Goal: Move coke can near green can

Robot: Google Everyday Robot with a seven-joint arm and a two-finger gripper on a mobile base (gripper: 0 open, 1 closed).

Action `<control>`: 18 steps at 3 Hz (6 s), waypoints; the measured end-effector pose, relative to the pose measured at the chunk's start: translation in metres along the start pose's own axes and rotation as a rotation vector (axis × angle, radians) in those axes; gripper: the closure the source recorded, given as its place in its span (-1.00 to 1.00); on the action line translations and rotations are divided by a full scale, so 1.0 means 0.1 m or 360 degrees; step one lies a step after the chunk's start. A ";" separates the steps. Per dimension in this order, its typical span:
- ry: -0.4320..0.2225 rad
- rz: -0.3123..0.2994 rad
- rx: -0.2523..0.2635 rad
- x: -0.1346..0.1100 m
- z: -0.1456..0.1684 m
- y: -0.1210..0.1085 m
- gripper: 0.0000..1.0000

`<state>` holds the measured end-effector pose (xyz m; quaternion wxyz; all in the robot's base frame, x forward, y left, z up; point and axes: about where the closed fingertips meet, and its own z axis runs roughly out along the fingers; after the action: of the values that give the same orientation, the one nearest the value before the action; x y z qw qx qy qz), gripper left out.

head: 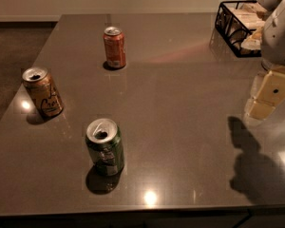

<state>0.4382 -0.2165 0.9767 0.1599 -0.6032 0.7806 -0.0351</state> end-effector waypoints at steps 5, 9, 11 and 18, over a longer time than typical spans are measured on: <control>-0.0548 0.0289 -0.0089 -1.15 0.61 -0.99 -1.00; -0.1060 0.0528 0.0121 -2.42 0.84 -1.50 -1.00; -0.1143 0.0612 0.0113 -2.62 1.04 -1.63 -1.00; -0.1198 0.0673 0.0037 -3.25 1.70 -2.00 0.26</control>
Offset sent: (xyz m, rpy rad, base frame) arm 0.0292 0.0131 0.0019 0.1114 0.0118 -0.0174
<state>0.7454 0.0626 0.9328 0.4439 -0.3989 0.7738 0.2122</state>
